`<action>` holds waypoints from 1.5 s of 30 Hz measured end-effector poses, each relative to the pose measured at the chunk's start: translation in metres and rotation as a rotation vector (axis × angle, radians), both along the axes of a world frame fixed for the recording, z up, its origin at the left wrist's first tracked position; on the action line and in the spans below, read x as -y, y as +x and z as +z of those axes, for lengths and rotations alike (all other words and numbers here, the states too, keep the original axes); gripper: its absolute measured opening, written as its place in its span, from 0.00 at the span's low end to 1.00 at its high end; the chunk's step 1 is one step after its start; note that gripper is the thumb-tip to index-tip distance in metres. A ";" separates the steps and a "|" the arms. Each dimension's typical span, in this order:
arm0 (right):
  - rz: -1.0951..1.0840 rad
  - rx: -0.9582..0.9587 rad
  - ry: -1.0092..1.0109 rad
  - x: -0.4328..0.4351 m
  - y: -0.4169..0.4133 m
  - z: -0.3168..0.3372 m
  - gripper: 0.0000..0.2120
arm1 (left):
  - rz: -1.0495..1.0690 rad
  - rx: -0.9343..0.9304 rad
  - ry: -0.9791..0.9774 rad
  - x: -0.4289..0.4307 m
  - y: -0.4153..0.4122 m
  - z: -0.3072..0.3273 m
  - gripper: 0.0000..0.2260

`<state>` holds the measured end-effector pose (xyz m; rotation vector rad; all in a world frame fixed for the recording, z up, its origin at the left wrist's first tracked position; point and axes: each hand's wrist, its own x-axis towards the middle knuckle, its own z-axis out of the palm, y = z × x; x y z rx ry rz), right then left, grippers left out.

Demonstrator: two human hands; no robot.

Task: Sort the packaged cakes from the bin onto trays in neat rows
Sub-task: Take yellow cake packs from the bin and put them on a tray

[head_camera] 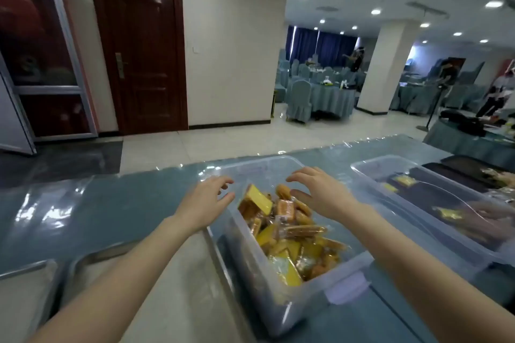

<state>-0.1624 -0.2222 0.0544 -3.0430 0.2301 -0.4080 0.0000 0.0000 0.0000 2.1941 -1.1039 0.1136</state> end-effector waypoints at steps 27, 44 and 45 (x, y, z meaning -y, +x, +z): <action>0.075 -0.304 0.284 0.109 0.013 -0.115 0.28 | -0.193 -0.226 0.216 0.170 -0.028 -0.090 0.41; 0.323 -0.121 0.899 0.113 0.052 -0.087 0.40 | 0.311 -0.419 -0.201 0.118 -0.053 -0.026 0.38; 0.312 -0.112 0.943 0.111 0.053 -0.092 0.41 | 0.321 -0.456 -0.235 0.116 -0.054 -0.026 0.38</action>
